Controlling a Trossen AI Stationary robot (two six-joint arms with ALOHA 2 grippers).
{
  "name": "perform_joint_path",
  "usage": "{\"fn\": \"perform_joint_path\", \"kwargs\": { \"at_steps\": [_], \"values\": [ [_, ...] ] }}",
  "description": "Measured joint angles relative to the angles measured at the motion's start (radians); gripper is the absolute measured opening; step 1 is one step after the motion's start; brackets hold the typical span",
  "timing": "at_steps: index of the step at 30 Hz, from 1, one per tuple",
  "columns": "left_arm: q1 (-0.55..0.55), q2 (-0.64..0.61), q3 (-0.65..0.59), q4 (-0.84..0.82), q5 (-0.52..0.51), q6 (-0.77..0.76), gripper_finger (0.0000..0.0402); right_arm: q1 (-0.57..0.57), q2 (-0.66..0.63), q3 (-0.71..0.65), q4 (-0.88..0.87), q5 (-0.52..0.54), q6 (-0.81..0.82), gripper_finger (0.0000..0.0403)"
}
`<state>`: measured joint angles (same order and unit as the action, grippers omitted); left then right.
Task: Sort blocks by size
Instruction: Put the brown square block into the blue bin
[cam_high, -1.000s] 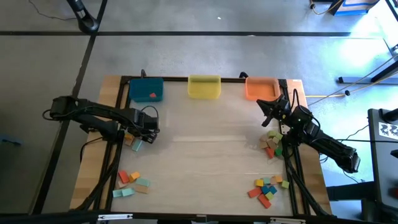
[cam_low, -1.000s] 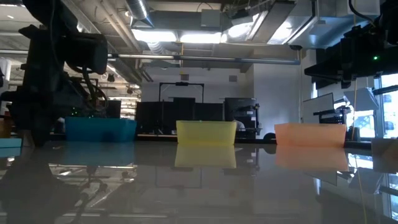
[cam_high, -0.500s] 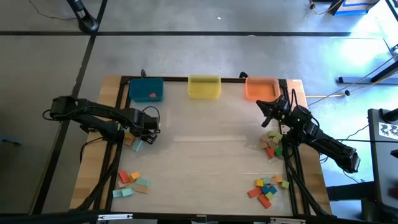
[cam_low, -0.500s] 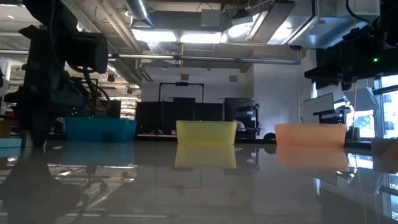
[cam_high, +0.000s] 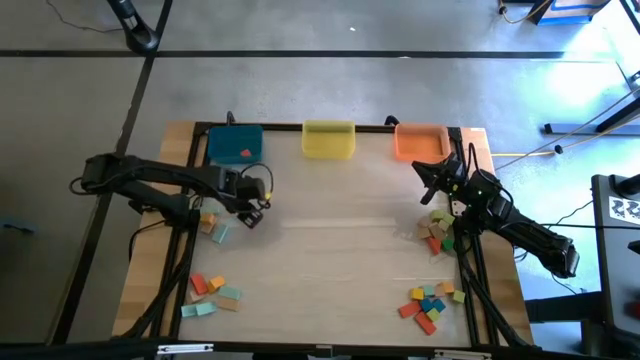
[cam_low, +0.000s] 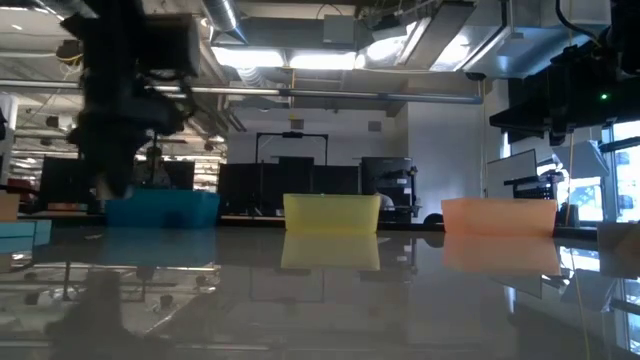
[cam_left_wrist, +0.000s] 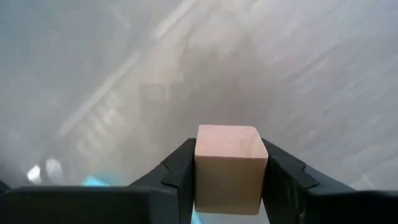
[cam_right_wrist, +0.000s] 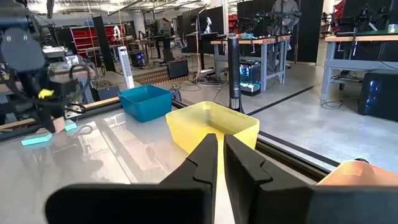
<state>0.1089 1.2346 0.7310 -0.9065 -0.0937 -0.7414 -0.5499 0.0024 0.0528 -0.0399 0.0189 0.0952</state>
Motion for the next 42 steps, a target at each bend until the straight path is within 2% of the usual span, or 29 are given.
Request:
{"fn": "perform_joint_path", "kwargs": {
  "at_steps": [9, 18, 29, 42],
  "values": [
    [0.137, 0.0, 0.128, 0.01, -0.168, 0.176, 0.0132, 0.0, 0.0, 0.0, 0.001, 0.0, 0.002, 0.003],
    [0.336, -0.001, 0.14, 0.111, -0.292, 0.31, 0.0133, 0.0, 0.0, 0.0, 0.001, 0.0, 0.003, 0.003],
    [0.539, -0.002, 0.14, 0.237, -0.304, 0.484, 0.0134, 0.0, 0.0, 0.0, 0.002, 0.034, 0.004, 0.003],
    [0.694, -0.002, 0.14, 0.302, -0.305, 0.543, 0.0134, 0.0, 0.0, 0.0, 0.008, 0.034, 0.003, 0.003]
  ]
}}
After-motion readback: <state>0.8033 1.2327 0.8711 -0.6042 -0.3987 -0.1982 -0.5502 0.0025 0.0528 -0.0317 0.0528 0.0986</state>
